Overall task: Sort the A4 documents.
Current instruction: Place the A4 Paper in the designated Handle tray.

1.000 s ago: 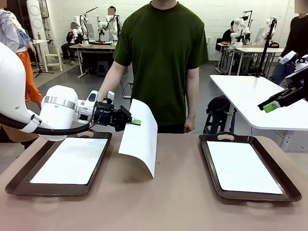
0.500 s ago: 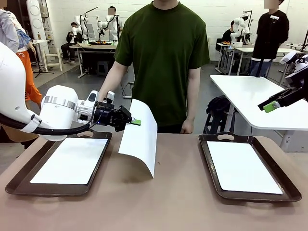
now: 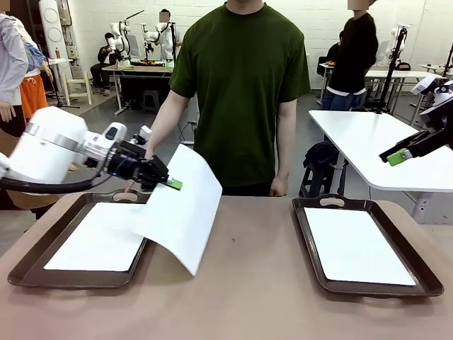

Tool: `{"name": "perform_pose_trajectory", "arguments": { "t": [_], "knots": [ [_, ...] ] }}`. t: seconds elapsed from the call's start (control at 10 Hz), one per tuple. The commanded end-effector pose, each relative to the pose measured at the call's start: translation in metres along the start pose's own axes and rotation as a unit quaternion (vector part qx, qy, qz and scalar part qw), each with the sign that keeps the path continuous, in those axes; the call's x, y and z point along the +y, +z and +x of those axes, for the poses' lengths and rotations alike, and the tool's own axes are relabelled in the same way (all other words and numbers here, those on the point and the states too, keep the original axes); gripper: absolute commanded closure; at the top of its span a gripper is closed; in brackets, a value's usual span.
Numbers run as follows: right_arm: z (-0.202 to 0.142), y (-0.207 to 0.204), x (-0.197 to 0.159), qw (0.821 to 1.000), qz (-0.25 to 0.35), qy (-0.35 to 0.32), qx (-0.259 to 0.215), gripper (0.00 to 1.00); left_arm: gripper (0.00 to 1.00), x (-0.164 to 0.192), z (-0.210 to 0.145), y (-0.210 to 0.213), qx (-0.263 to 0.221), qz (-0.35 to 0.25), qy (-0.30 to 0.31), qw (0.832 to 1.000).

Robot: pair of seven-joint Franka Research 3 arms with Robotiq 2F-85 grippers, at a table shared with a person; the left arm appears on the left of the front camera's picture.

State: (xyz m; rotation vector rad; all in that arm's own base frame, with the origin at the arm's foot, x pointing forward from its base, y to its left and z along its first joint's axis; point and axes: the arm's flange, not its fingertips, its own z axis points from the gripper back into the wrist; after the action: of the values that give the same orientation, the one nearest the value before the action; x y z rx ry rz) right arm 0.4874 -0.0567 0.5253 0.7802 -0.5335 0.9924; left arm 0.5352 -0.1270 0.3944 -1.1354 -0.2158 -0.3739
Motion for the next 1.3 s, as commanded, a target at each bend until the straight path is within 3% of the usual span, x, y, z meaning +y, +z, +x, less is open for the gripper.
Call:
{"name": "perform_pose_trajectory", "arguments": {
  "t": [0.0, 0.2, 0.4, 0.7, 1.2],
  "knots": [
    [0.002, -0.002, 0.0, 1.0, -0.005, 0.001, 0.0, 0.0, 0.99, 0.006, -0.019, 0.033, 0.012, 0.031, 0.023, 0.999],
    [0.002, -0.002, 0.0, 1.0, -0.005, 0.001, 0.0, 0.0, 0.99, 0.019, -0.029, 0.053, 0.015, 0.045, 0.042, 0.998],
    [0.002, -0.002, 0.0, 1.0, -0.005, 0.001, 0.0, 0.0, 0.99, 0.036, -0.028, 0.079, 0.015, 0.105, 0.045, 0.993],
    [0.002, -0.002, 0.0, 1.0, -0.005, 0.001, 0.0, 0.0, 0.99, 0.073, -0.015, 0.117, 0.055, 0.191, 0.049, 0.979],
    [0.002, -0.002, 0.0, 1.0, -0.005, 0.001, 0.0, 0.0, 0.99, 0.114, -0.014, 0.144, 0.055, 0.268, 0.09, 0.958]
  ]
}}
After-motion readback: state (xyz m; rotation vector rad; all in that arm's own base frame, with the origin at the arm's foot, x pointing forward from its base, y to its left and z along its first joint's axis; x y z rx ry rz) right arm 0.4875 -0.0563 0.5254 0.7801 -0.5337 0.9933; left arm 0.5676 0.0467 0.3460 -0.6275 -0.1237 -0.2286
